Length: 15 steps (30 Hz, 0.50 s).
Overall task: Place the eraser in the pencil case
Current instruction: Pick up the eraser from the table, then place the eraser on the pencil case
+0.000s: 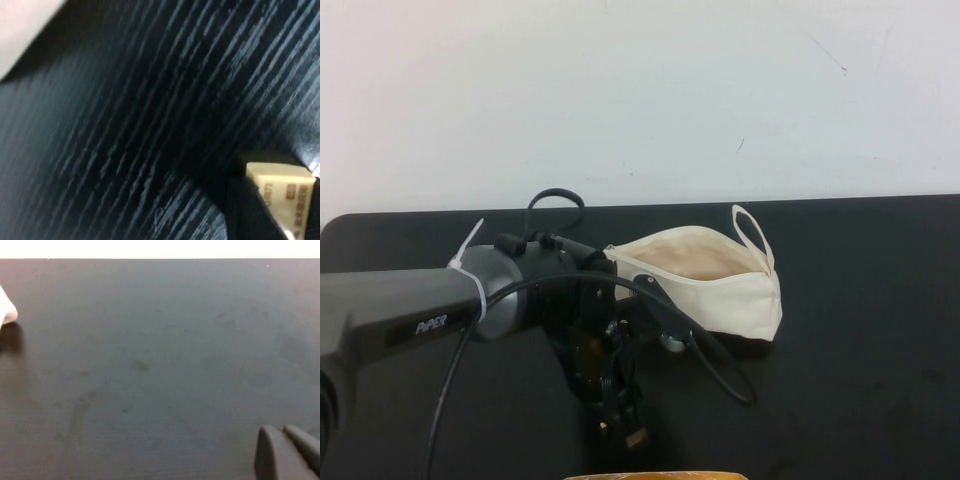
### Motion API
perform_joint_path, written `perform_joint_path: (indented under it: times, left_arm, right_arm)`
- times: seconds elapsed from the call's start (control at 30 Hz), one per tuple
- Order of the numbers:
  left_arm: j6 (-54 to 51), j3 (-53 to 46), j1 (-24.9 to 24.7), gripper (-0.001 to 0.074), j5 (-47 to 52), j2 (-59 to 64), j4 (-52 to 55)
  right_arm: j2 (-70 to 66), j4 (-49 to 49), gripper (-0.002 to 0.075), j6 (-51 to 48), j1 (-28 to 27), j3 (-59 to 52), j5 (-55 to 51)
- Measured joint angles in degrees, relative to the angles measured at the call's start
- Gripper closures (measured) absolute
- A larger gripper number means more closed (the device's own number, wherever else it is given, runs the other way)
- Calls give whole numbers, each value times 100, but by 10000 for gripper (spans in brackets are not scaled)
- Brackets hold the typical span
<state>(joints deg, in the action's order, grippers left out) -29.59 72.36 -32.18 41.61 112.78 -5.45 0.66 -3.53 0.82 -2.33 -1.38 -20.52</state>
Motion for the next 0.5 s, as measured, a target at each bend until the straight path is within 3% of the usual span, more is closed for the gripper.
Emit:
perform_joint_path:
  times: [0.33,0.5]
  left_arm:
    - [540,286,-13,547,552,-677,49]
    - [585,862,-13,547,-158,-1513,-157]
  right_arm:
    - [0,0,727,0,0,0,0]
    - [0,0,727,0,0,0,0]
